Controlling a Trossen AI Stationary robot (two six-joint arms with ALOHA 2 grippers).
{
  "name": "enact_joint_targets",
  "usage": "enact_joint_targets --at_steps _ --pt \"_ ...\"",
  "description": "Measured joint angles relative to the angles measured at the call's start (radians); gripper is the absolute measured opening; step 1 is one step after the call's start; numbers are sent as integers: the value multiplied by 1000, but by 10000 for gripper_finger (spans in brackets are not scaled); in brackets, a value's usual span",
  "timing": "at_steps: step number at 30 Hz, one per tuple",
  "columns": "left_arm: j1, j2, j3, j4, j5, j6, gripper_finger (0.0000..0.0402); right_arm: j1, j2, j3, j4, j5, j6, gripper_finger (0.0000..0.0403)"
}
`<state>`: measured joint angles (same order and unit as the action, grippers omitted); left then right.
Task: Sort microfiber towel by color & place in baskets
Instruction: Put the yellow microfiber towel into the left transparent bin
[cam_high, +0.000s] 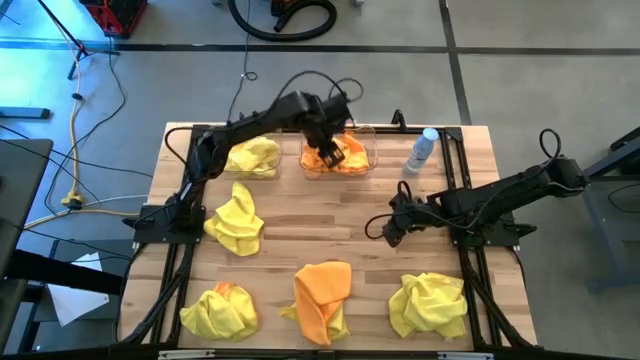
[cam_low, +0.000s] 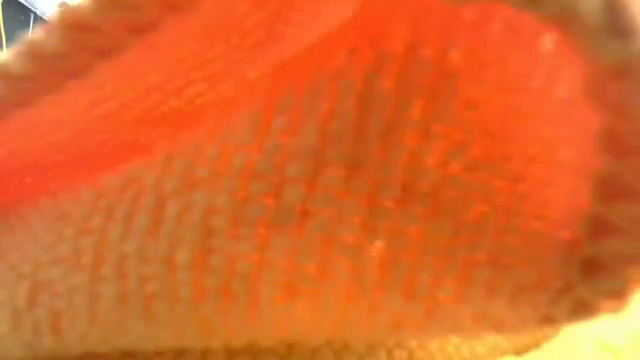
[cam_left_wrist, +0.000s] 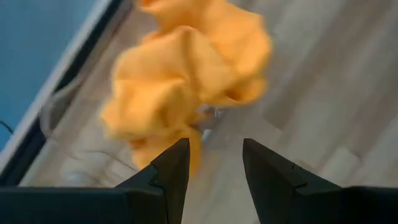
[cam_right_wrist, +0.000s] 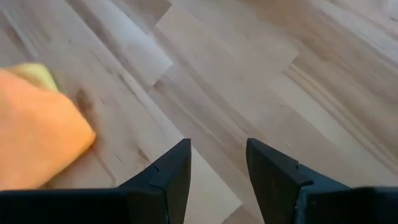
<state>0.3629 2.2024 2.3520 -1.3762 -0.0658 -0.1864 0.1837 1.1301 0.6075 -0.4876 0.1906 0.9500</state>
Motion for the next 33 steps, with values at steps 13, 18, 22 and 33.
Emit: enact_joint_targets --at_steps 13,18,22,33 --pt "-293 -30 -193 8 -97 -175 138 0 0 0 6 -11 -121 148" --pt "-355 -131 -403 88 -98 -233 138 0 0 0 6 -9 -122 148" --pt "-385 -291 -666 185 -97 -381 138 0 0 0 0 -10 -122 148" --pt "-671 -734 -1084 207 -12 -1180 138 0 0 0 6 -5 -87 148"
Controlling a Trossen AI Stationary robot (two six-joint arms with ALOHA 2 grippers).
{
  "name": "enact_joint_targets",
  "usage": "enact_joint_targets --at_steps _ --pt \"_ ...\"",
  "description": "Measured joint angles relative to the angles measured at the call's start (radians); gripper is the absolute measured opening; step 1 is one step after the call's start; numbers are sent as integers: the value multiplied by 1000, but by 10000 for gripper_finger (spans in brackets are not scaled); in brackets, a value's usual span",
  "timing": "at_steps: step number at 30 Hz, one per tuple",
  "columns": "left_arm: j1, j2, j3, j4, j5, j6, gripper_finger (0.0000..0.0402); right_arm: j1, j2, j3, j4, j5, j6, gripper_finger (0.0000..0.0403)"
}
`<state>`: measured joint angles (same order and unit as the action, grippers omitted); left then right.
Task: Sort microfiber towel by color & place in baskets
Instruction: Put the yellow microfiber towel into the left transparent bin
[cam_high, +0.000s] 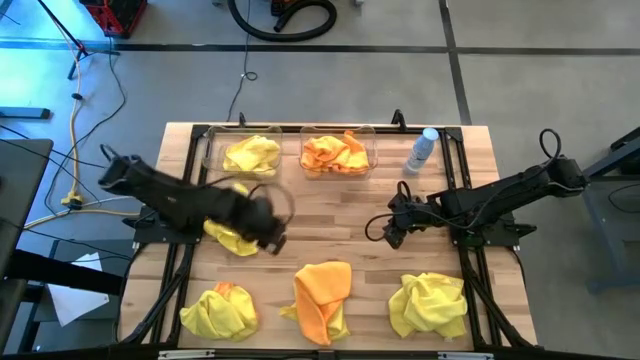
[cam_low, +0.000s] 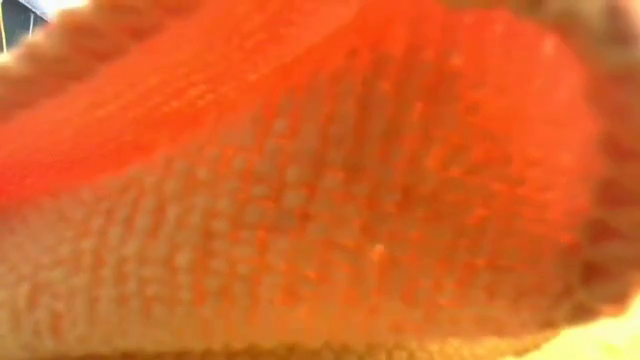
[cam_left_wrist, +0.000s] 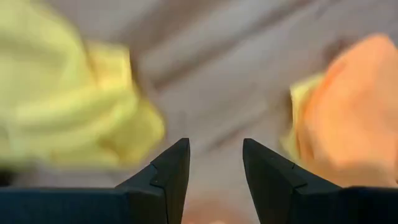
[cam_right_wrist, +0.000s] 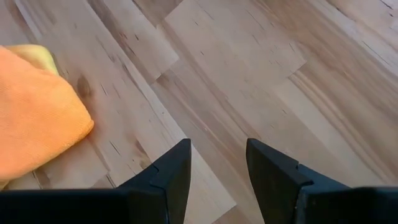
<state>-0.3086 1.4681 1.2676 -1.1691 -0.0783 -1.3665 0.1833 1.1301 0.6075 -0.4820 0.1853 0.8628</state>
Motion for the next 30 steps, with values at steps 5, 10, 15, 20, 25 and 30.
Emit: enact_joint_targets --at_steps 5,10,15,20,25,30 --pt "-230 -35 -18 -42 0 -298 138 0 0 0 3 2 59 148" --pt "-434 -27 -20 -51 24 -521 138 0 0 0 39 3 136 148" --pt "-594 -28 -20 -48 64 -668 138 0 0 0 102 12 172 148" --pt "-712 17 -19 -36 68 -672 138 0 0 0 106 51 172 148" --pt "-763 93 -29 -39 104 -629 138 1 0 0 106 51 216 148" --pt "-767 141 -86 31 123 -574 138 7 0 0 106 51 240 148"
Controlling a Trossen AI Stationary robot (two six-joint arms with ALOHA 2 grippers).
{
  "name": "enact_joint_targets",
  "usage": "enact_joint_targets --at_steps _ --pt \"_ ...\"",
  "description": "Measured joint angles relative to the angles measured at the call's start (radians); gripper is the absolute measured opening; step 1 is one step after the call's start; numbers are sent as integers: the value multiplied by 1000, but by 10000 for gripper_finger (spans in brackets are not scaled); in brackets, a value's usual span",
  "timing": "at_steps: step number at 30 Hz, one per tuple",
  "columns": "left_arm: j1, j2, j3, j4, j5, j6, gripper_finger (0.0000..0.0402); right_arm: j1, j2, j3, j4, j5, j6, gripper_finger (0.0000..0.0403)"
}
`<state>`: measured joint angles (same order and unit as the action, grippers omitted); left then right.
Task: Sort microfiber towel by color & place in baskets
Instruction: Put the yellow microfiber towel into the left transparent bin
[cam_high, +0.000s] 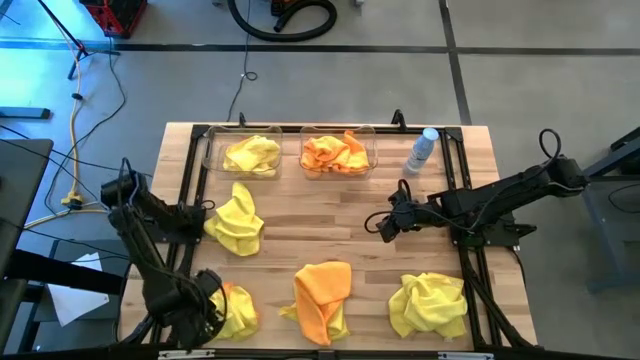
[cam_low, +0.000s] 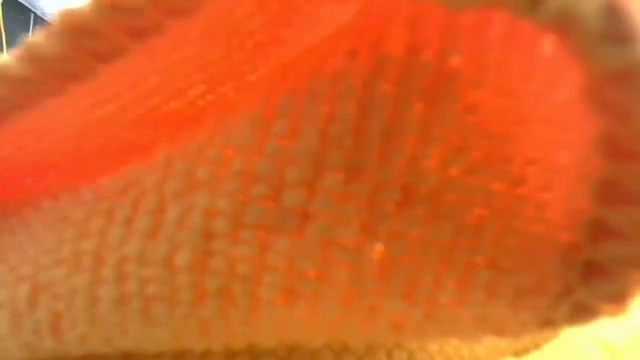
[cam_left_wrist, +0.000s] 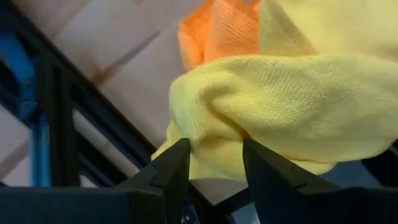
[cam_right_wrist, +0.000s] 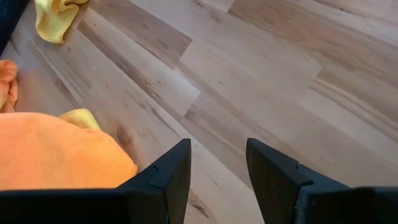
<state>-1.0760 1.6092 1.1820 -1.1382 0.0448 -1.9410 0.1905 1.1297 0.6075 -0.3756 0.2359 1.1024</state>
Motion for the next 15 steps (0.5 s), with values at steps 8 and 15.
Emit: enact_joint_targets --at_steps 8,15 --pt "1 27 -70 61 25 54 70 0 0 0 0 0 24 148" --pt "-1 -34 63 -66 -16 30 4 0 0 0 0 0 -14 148"
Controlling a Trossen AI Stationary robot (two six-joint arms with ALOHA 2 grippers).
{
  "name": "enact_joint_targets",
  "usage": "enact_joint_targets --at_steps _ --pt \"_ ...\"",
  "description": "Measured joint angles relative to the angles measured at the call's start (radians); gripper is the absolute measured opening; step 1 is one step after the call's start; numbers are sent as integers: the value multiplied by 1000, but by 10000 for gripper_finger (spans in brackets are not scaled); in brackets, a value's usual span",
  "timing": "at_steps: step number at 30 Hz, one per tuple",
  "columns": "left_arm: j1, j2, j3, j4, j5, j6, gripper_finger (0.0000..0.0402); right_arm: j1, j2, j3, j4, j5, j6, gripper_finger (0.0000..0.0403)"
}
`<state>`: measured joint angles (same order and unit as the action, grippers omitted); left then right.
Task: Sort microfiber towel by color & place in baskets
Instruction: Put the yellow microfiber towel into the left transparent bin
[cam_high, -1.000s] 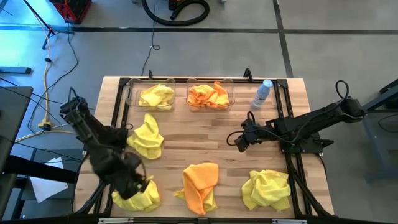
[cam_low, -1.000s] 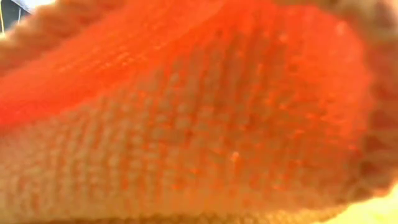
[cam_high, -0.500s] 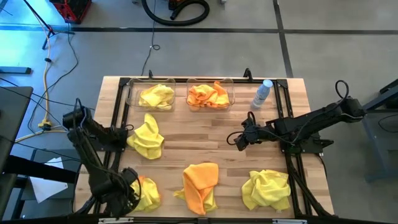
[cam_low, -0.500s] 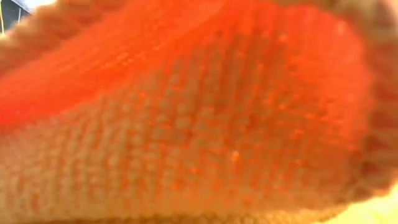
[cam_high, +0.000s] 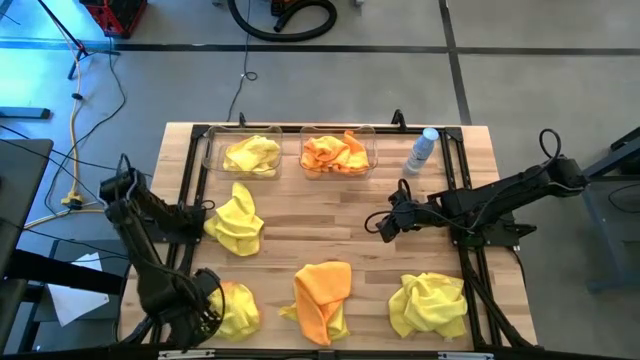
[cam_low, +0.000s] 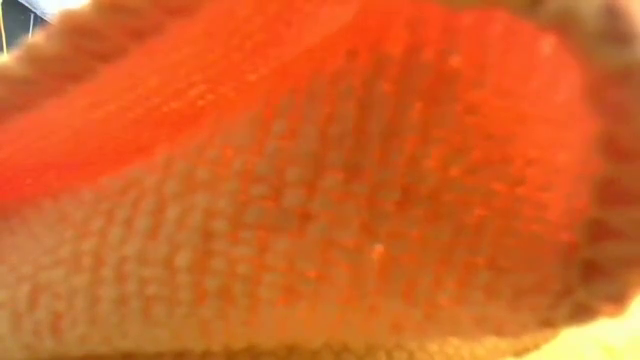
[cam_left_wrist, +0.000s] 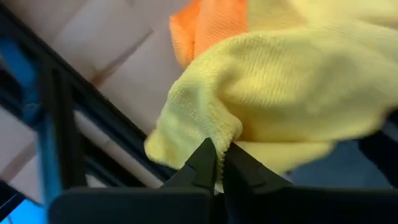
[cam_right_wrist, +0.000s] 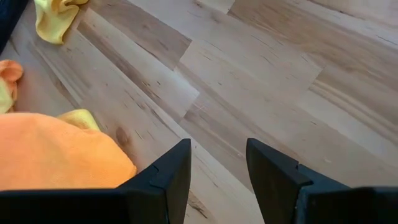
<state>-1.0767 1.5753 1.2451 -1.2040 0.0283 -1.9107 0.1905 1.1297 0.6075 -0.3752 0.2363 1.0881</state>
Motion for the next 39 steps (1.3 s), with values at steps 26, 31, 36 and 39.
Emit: enact_joint_targets --at_steps 26,31,36,39 --pt "635 -149 531 -367 -738 569 0 0 0 0 1 -2 -285 148" --pt "903 -217 531 -361 -736 801 0 0 0 0 1 -2 -285 148" --pt "1145 -299 531 -360 -737 1022 0 0 0 0 0 14 -258 148" --pt "1279 -329 531 -359 -745 1151 0 0 0 0 0 54 -217 148"
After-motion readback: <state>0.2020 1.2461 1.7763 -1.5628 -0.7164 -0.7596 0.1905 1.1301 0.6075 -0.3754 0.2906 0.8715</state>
